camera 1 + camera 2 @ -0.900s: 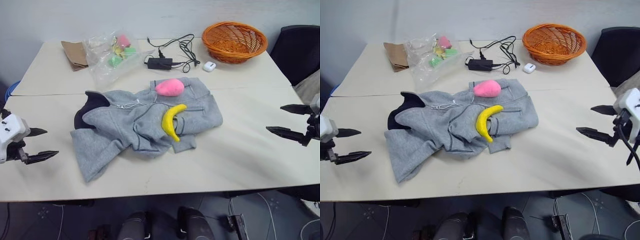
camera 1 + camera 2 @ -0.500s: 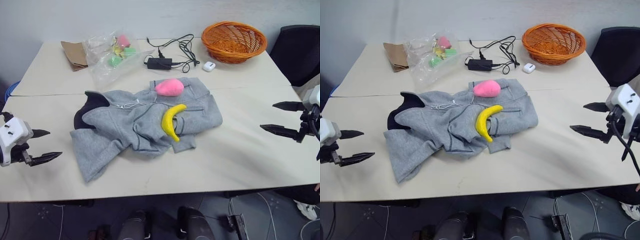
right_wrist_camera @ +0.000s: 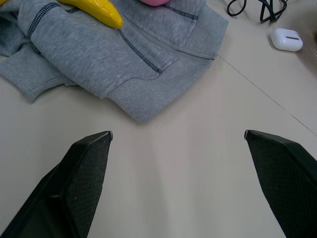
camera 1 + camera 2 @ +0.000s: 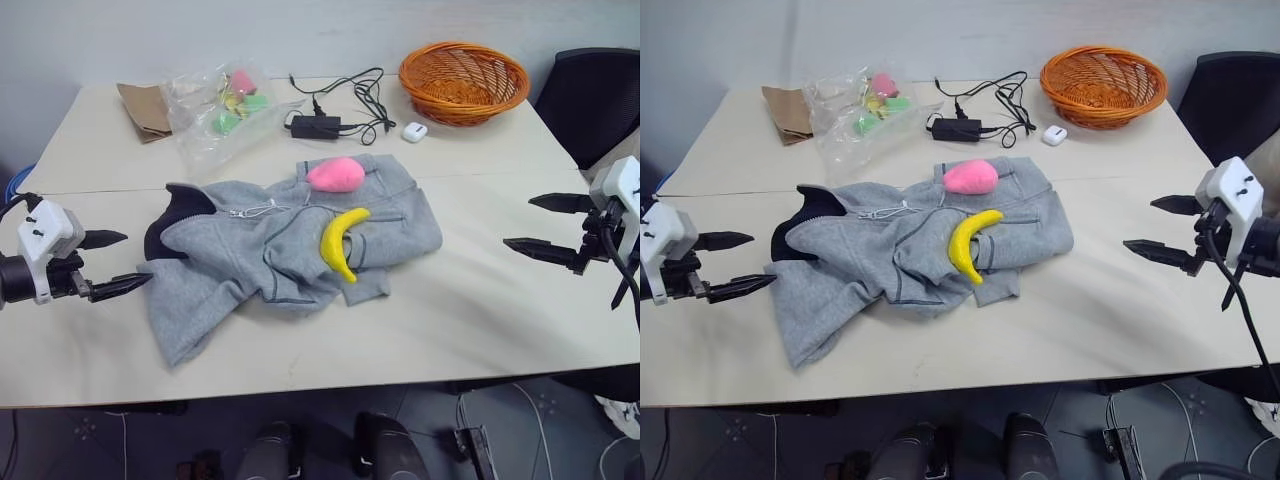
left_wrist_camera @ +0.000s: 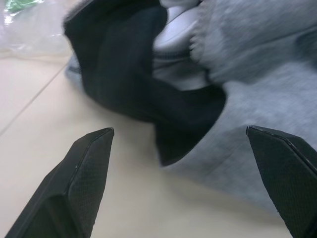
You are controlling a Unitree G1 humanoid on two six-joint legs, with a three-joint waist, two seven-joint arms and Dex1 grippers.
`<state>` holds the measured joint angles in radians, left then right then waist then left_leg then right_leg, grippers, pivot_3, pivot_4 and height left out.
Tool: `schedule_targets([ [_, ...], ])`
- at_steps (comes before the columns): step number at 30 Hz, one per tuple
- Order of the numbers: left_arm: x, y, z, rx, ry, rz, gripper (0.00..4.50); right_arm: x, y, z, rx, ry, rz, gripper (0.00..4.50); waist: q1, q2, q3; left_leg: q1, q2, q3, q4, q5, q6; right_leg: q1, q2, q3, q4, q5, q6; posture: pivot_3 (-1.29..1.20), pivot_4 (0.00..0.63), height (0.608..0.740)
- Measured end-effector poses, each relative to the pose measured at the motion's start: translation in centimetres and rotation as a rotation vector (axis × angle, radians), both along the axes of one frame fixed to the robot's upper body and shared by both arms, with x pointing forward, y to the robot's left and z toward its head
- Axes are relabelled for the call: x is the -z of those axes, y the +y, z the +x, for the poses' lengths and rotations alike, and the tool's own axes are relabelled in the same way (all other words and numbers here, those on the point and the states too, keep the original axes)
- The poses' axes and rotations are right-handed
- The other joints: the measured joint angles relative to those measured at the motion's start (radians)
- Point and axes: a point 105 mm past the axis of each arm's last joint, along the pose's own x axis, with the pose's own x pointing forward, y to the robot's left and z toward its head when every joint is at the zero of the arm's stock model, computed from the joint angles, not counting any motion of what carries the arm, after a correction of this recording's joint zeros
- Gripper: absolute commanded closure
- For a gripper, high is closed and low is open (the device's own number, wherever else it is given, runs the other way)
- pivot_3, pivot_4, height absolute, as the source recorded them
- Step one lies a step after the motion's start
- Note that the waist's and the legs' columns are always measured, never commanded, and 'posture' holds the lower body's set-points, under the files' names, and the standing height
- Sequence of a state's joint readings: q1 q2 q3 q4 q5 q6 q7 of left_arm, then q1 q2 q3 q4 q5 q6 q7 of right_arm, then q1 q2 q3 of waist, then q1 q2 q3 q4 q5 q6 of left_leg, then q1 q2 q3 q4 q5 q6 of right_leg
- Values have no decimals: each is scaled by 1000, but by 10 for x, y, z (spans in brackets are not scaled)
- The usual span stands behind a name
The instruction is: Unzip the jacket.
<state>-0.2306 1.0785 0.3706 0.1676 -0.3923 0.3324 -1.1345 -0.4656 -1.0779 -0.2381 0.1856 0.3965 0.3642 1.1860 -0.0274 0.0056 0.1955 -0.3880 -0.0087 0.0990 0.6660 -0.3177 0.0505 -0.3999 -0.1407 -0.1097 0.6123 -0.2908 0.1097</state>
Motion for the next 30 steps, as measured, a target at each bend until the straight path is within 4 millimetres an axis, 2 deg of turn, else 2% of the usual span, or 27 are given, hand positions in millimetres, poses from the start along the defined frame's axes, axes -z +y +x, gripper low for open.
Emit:
schedule_targets([
  [3, -10, -21, 1, 71, 22, -58, 0, -3, 9, 6, -23, -17, 3, 19, 2, 0, 0, 0, 0, 0, 2, 0, 0, 0, 0, 1, 1, 0, 0, 0, 150, 740],
  [7, -46, -70, 8, 241, -22, -138, 0, -19, 48, 16, -144, -115, -68, 19, 3, 0, 0, -1, 0, -1, 5, 0, 0, 0, 0, 2, 4, 0, 0, 0, 150, 740],
  [11, -63, -118, 9, 413, -14, -184, 0, -42, 92, 24, -304, -257, -148, 906, 2, 0, 0, -1, 1, 0, 8, 0, -1, 0, 8, 2, 5, 0, 0, 0, 150, 740],
  [14, -64, -144, 17, 471, 0, -171, 0, -39, 131, 30, -435, -313, -239, 1972, -1, -1, 0, -1, 2, 1, 10, 0, -1, 0, 10, 1, 6, 0, 0, 0, 150, 740],
  [17, -53, -156, 26, 482, 7, -108, 0, -25, 170, 38, -561, -386, -385, 1972, -2, -1, 0, -2, 2, 4, 10, 0, -1, -4, 11, 1, 8, 0, 0, 0, 150, 740],
  [19, -44, -158, 27, 487, 24, -75, 0, -16, 186, 43, -611, -416, -448, 1972, -1, -1, 0, -7, 2, 5, 13, 0, 0, -10, 11, 2, 10, 0, 0, 0, 150, 740],
  [22, -37, -160, 25, 496, 46, -74, 0, -9, 197, 51, -643, -446, -484, 1972, 0, -1, 0, -15, 2, 3, 18, 0, 0, -14, 11, 1, 12, 0, 0, 0, 150, 740],
  [26, -32, -159, 19, 501, 47, -65, 0, -1, 214, 58, -726, -522, -603, 1972, 0, -1, 0, -16, 2, 0, 19, 0, 1, -14, 10, 1, 12, 0, 0, 0, 150, 740],
  [30, -33, -153, 18, 466, 21, -65, 0, 18, 223, 63, -801, -516, -686, 1972, -3, -1, 0, -16, 2, -1, 19, 0, 1, -13, 10, 1, 12, 0, 0, 0, 150, 740],
])
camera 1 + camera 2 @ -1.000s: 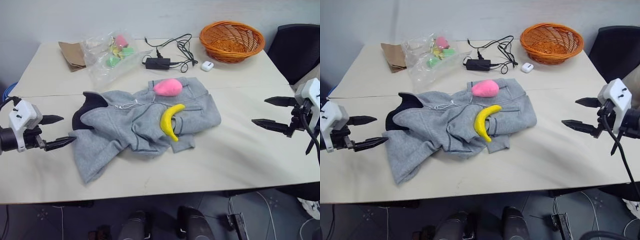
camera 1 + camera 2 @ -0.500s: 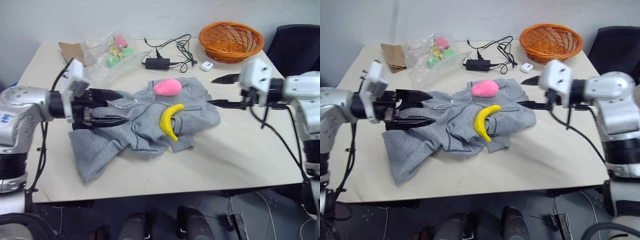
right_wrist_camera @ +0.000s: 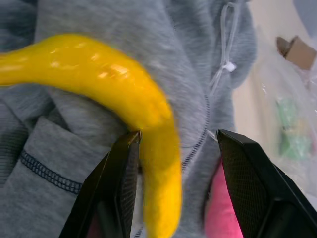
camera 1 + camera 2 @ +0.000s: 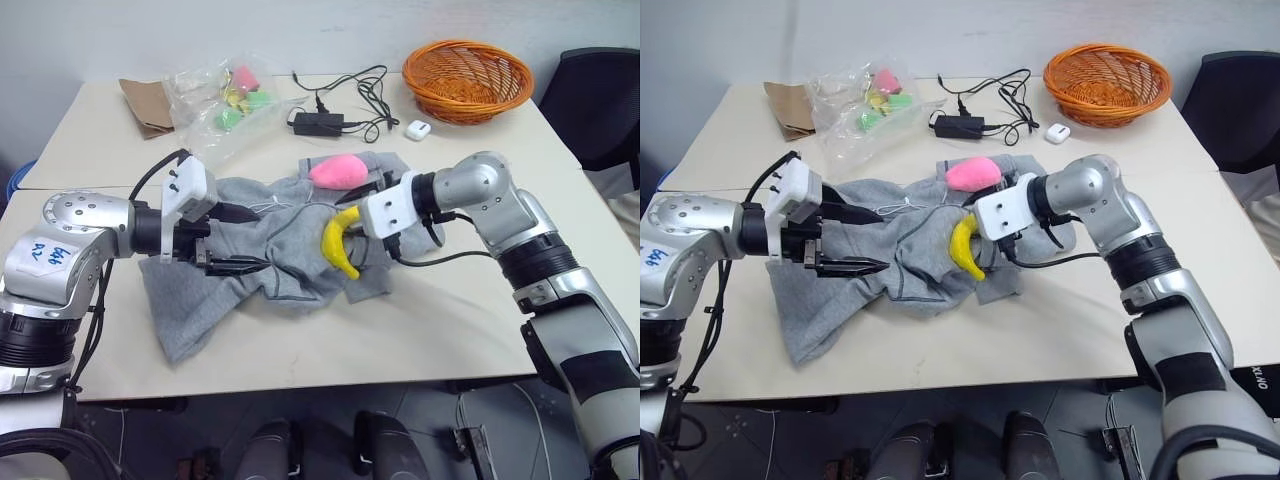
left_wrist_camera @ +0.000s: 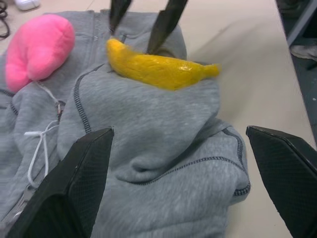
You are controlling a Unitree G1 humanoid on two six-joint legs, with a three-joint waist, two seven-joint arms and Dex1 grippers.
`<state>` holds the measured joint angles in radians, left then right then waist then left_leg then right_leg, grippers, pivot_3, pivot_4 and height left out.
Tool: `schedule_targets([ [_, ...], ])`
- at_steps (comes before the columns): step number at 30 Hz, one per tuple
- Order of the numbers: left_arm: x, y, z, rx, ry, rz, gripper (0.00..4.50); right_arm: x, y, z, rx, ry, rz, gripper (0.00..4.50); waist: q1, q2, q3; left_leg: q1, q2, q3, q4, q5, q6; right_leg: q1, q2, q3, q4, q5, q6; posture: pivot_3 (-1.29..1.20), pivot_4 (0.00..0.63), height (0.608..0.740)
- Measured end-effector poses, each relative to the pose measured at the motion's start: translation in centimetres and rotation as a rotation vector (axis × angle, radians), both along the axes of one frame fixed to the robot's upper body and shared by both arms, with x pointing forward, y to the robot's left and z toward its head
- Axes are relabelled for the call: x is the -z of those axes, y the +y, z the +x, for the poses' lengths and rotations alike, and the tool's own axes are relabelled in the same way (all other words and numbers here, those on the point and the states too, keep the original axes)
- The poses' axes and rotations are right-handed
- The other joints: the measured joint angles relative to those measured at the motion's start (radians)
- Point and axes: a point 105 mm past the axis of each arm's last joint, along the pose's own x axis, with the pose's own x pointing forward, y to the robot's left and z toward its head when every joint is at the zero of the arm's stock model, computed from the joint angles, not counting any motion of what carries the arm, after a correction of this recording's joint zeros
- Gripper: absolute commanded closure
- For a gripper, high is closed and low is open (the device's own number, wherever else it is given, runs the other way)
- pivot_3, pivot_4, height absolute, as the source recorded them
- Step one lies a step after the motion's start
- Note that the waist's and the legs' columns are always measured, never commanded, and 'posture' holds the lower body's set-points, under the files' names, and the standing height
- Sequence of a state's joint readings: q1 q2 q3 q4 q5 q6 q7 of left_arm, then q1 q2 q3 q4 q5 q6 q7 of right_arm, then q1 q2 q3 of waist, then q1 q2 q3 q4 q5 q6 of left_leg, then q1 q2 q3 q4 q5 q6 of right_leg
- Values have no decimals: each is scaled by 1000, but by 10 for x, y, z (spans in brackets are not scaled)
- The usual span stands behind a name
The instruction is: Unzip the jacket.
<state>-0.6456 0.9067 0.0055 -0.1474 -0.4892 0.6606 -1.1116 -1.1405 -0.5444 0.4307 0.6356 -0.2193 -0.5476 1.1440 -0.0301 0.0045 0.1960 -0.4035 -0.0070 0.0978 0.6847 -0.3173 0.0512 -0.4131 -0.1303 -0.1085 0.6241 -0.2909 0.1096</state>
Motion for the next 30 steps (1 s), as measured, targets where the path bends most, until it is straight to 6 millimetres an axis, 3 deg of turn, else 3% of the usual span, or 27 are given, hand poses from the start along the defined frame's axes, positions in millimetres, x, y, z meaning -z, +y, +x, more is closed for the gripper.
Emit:
schedule_targets([
  [7, 4, -2, -10, -1, -36, 29, 0, 7, 22, 7, -71, -48, -50, 1972, -3, 0, 0, 0, 0, -1, 0, 0, 0, 0, 0, 1, 0, 0, 0, 0, 150, 740],
  [11, 2, -3, -12, -5, -52, 33, 0, 13, 35, 6, -100, -15, -27, 2842, -3, 0, 0, 0, 0, -2, 0, 0, 0, 1, 1, 1, 0, 0, 0, 0, 150, 740],
  [14, 0, -1, -12, -15, -59, 30, 0, 16, 34, 7, -99, -5, -26, 3547, -2, 0, 0, 0, 0, -2, 0, 0, 0, 1, 1, 1, 0, 0, 0, 0, 150, 740],
  [19, 1, -3, -11, -6, -56, 36, 0, 5, 24, 8, -77, -12, 12, 3649, 0, 0, 0, 0, 0, -3, 0, 0, 0, 1, 1, 1, 0, 0, -1, 0, 150, 740],
  [23, 1, -10, -6, 28, -53, 31, 0, -31, -7, 10, 29, -12, 180, 3649, 6, 0, 0, 0, 0, -5, 1, 0, 0, 3, 0, 1, 0, 0, -1, 0, 150, 740],
  [26, -1, -19, -2, 70, -59, 16, 0, -58, -47, 9, 180, 13, 363, 3649, 10, 0, 0, -1, -1, -5, 1, 0, 0, 3, 0, 0, 0, 0, -1, 0, 150, 740],
  [28, -1, -27, 1, 104, -60, 4, 0, -62, -88, 9, 344, 45, 472, 3649, 20, 0, 0, -1, -1, -4, 1, 0, 0, 3, 0, 0, 0, 0, -1, 0, 150, 740],
  [30, 1, -35, 3, 132, -57, -6, 0, -46, -151, 4, 589, 61, 518, 3649, 41, -1, -1, -1, -1, -5, 1, 0, 0, 4, 0, -1, 0, 0, -1, 0, 150, 740],
])
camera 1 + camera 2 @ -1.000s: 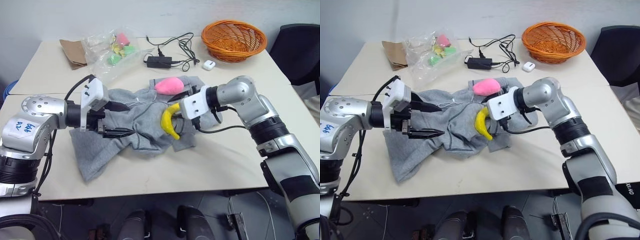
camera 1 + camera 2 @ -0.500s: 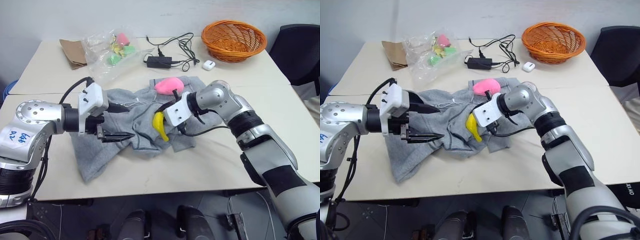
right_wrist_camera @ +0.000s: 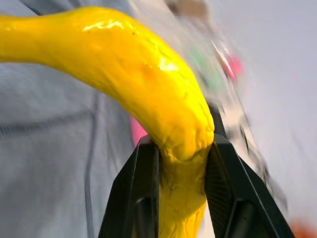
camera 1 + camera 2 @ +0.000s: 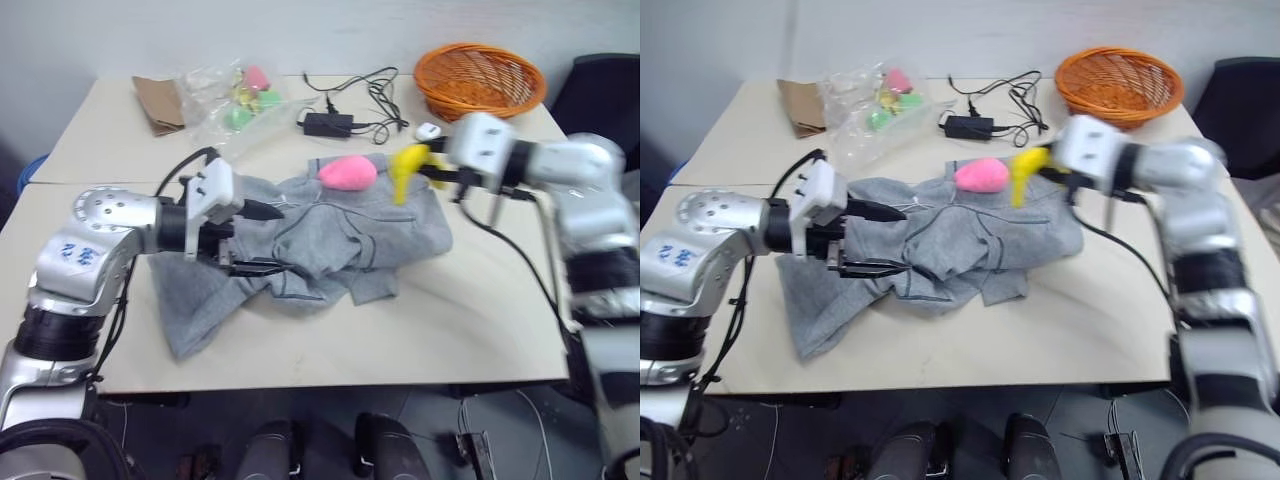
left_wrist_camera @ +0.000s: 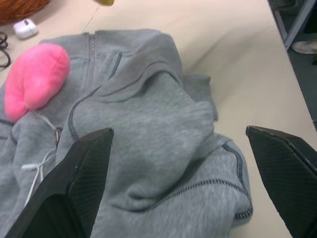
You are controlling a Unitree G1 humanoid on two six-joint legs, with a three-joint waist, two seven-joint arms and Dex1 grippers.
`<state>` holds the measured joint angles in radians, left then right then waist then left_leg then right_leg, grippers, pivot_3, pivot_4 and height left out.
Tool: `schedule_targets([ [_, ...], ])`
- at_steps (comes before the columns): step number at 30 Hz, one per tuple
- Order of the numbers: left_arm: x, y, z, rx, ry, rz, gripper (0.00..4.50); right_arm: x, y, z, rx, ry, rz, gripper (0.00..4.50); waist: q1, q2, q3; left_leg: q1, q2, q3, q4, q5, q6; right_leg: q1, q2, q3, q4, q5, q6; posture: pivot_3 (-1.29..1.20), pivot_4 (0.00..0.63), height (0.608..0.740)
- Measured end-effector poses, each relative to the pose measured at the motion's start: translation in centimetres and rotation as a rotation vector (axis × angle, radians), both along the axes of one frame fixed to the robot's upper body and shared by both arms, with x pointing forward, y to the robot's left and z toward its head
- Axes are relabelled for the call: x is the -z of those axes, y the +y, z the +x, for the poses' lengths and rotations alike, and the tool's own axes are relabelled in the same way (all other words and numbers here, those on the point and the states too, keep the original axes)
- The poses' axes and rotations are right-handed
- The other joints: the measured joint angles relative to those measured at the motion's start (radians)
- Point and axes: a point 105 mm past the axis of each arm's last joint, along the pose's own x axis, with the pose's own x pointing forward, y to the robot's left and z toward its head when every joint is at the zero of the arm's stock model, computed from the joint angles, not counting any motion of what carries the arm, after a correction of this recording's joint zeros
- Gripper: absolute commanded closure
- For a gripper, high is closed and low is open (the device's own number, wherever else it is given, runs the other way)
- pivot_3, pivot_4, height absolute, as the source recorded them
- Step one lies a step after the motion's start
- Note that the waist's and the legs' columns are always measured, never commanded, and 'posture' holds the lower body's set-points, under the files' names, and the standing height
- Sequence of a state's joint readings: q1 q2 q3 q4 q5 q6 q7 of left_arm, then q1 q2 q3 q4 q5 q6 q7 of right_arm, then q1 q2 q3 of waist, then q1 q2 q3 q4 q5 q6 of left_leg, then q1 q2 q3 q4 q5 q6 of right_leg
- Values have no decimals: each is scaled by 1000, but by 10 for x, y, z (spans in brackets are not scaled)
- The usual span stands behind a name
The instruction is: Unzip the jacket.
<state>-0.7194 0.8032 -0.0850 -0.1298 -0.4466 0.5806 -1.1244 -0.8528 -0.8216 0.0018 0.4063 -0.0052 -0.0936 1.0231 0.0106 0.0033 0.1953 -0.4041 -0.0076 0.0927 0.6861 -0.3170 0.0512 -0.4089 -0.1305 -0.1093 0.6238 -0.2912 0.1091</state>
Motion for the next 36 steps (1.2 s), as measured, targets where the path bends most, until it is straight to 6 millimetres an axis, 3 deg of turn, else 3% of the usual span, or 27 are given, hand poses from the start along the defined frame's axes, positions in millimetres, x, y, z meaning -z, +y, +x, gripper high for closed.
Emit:
schedule_targets([
  [1, 1, -1, 2, 6, 8, -4, 0, 18, -35, -5, 134, 57, 24, 3649, 8, 0, 0, 0, 0, 2, 0, 0, 0, 0, 0, 0, -1, 0, 0, 0, 150, 740],
  [4, 1, -6, 4, 30, 5, -12, 0, 60, -96, -20, 395, 167, 74, 3649, 9, 0, 0, 1, 0, 6, 0, 1, 2, -1, 0, -2, 1, 1, 1, 0, 150, 740],
  [7, 4, -11, 4, 65, -5, -9, 0, 96, -152, -40, 628, 229, 10, 3649, 0, 0, 0, 5, 0, 10, 0, 1, 2, -1, 0, 0, 4, 1, 1, 0, 150, 740],
  [8, 5, -12, 5, 65, -8, -7, 0, 98, -159, -41, 660, 211, -4, 3649, -12, 0, 0, 7, 0, 11, -1, 1, 2, 0, 0, 1, 4, 1, 1, 0, 150, 740],
  [9, 6, -14, 4, 76, -14, -8, 0, 100, -166, -42, 687, 206, -12, 3101, -16, 0, 0, 10, 0, 12, -2, 1, 2, 1, 0, 2, 3, 1, 1, 0, 150, 740],
  [11, 6, -15, 4, 83, -18, -8, 0, 102, -171, -42, 712, 201, -15, 2731, -18, 0, 0, 12, 1, 13, -3, 1, 2, 2, 0, 3, 3, 1, 1, 0, 150, 740],
  [14, 9, -14, 3, 84, -16, -6, 0, 111, -180, -42, 750, 239, -1, 1707, -16, 0, 0, 12, 1, 13, -4, 1, 2, 2, 0, 4, 3, 1, 1, 0, 150, 740],
  [19, 20, -5, 2, 56, 13, 22, 0, 94, -171, -37, 678, 257, 22, 86, -15, 1, 1, 12, 1, 13, -3, 1, 2, 2, 0, 4, 3, 1, 1, 0, 150, 740],
  [22, 22, 7, -1, 29, 13, 58, 0, 70, -159, -41, 580, 260, -17, 32, -13, 1, 1, 11, 1, 13, -3, 1, 2, 1, -1, 5, 2, 1, 1, 0, 150, 740],
  [27, 21, 47, -12, -41, -21, 217, 0, 25, -91, -57, 210, 239, -150, 32, -15, 1, 1, 12, 3, 12, -3, 0, -1, 2, -1, 4, 1, 1, 1, 0, 150, 740],
  [30, 28, 58, -18, -39, -31, 297, 0, 34, -56, -59, 57, 239, -236, 32, -15, 0, 0, 12, 3, 13, -3, -1, 0, 2, -2, 5, 1, 1, 1, 0, 150, 740],
  [33, 33, 58, -18, -18, -63, 343, 0, 62, -19, -46, -69, 226, -314, 32, -12, 0, 0, 11, 2, 13, -2, -1, 0, 1, -1, 5, 3, 0, 1, 0, 150, 740],
  [36, 36, 52, -14, 0, -93, 363, 0, 78, -1, -31, -109, 191, -376, 32, -8, 0, 1, 9, 0, 13, -2, 0, 1, -1, -1, 4, 3, 0, 1, 0, 150, 740],
])
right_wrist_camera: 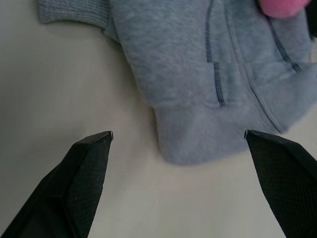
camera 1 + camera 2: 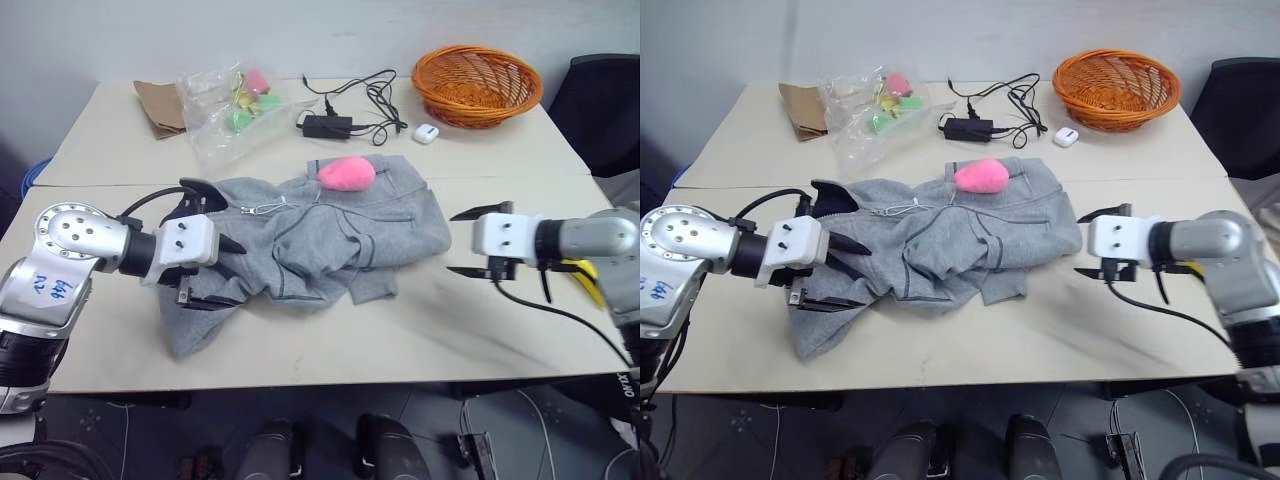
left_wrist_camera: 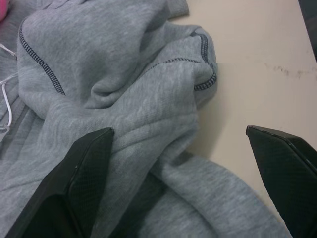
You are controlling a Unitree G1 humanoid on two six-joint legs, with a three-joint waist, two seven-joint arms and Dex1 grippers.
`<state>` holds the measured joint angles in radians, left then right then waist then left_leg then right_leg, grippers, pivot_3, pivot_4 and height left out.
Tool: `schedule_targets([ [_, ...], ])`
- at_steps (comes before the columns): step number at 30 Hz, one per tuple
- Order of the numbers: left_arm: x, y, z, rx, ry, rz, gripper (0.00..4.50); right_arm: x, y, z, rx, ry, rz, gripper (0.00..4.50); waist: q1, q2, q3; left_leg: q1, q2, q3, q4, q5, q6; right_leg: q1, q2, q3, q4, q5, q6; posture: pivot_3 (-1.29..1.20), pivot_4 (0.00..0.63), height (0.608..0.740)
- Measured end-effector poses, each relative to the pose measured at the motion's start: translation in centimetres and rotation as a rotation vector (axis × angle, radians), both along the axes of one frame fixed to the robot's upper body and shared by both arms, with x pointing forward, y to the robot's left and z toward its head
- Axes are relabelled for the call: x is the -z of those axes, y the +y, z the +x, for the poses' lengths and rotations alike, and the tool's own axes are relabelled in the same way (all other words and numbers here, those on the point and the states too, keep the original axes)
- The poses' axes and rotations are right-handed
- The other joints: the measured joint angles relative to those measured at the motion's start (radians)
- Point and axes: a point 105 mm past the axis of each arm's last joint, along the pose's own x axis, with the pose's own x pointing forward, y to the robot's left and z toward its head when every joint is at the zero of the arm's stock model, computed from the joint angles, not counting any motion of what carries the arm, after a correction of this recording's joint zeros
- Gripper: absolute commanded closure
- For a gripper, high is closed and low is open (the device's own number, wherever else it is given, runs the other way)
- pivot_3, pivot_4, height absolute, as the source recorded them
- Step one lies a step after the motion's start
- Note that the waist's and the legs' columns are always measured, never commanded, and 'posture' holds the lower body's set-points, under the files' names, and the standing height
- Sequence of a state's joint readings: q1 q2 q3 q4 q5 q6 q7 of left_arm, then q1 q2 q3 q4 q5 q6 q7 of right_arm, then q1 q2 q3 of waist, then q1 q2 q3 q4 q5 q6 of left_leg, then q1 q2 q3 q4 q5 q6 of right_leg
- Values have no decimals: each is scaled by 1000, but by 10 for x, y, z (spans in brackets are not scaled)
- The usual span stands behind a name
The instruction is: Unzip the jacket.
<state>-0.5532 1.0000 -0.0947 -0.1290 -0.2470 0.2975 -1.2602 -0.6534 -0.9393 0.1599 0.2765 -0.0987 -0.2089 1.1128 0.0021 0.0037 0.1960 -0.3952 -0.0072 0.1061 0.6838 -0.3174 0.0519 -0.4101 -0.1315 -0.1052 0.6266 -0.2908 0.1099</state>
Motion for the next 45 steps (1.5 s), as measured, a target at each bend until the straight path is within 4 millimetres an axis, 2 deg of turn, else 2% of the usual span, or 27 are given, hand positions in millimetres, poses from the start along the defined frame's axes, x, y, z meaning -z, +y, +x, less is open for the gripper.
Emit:
schedule_targets([
  [3, 7, -10, 8, 25, -24, 13, 0, 0, 13, 13, -43, -45, -34, 32, -4, 0, 0, -2, 0, 0, 1, 0, 0, -1, 1, -1, -1, 0, 0, 0, 150, 740],
  [5, 15, -12, 11, 42, -29, 43, 400, 4, 23, 21, -72, -60, -41, 0, -7, 0, 0, -2, 0, 0, 0, 0, 0, -1, 2, -1, 0, 0, 0, 0, 150, 740],
  [7, 18, -13, 12, 53, -37, 47, 865, 11, 26, 26, -76, -53, -48, 396, -8, 0, 0, -3, 1, 0, 0, 0, 0, -2, 2, -2, 0, 0, 0, 0, 150, 740],
  [9, 18, -12, 13, 54, -41, 50, 1558, 17, 24, 30, -71, -45, -58, 964, -9, 0, 0, -3, 1, 0, 0, 0, 0, -2, 2, -2, 0, 0, 0, 0, 150, 740],
  [18, 29, 3, 5, 46, 0, 86, 4457, 22, 20, 28, -97, 6, -56, 4170, -11, 0, 0, -3, 1, -1, 1, 0, 1, -2, 1, -2, 0, 0, 0, 0, 150, 740],
  [19, 31, 6, 4, 40, 6, 95, 4500, 23, 20, 25, -105, 21, -48, 4442, -11, 0, 0, -3, 1, -1, 1, 0, 1, -2, 1, -2, 0, 0, 0, 0, 150, 740],
  [23, 37, 24, -4, 21, 21, 145, 4500, 33, 15, 8, -141, 103, -48, 4442, -10, 0, 0, -3, 1, -1, 0, 0, 1, -2, 0, -2, -1, 0, 0, 0, 150, 740],
  [26, 39, 50, -14, 17, 31, 208, 4500, 34, 0, -23, -159, 207, -61, 4442, -8, 0, 0, -4, 2, -1, 0, 0, 1, -2, -1, -2, -1, 0, 0, 0, 150, 740],
  [28, 39, 63, -21, 43, 28, 235, 4500, 36, -6, -52, -181, 298, -66, 4442, -6, 0, 0, -3, 3, -2, 0, -1, 1, -1, -2, -2, -2, 0, -1, 0, 150, 740],
  [31, 42, 77, -28, 82, 31, 266, 4500, 41, -4, -93, -219, 438, -55, 4442, -5, 0, 0, -1, 3, -2, 0, -1, 1, 0, -3, -3, -1, 0, -1, 0, 150, 740],
  [36, 48, 83, -38, 160, 42, 303, 4500, 48, 6, -124, -203, 495, 4, 4442, -5, 0, 0, 3, 3, 0, 0, -4, 0, 2, -3, -1, -1, -1, -1, 0, 150, 740],
  [39, 51, 84, -41, 176, 53, 307, 4500, 55, 10, -136, -183, 510, 23, 4442, -5, 0, 0, 3, 3, 1, 0, -5, 1, 2, -3, -1, -1, -1, -1, 0, 150, 740],
  [44, 53, 75, -47, 163, 125, 256, 4500, 59, 11, -135, -91, 466, 47, 4442, -4, -1, 0, 4, 3, 3, 0, -5, 1, 2, -3, 0, -1, -1, -1, 0, 150, 740],
  [45, 53, 73, -48, 160, 132, 248, 4236, 59, 11, -135, -81, 466, 50, 4209, -4, -1, 0, 4, 3, 3, 0, -5, 1, 2, -2, 0, -1, -1, -1, 0, 150, 740],
])
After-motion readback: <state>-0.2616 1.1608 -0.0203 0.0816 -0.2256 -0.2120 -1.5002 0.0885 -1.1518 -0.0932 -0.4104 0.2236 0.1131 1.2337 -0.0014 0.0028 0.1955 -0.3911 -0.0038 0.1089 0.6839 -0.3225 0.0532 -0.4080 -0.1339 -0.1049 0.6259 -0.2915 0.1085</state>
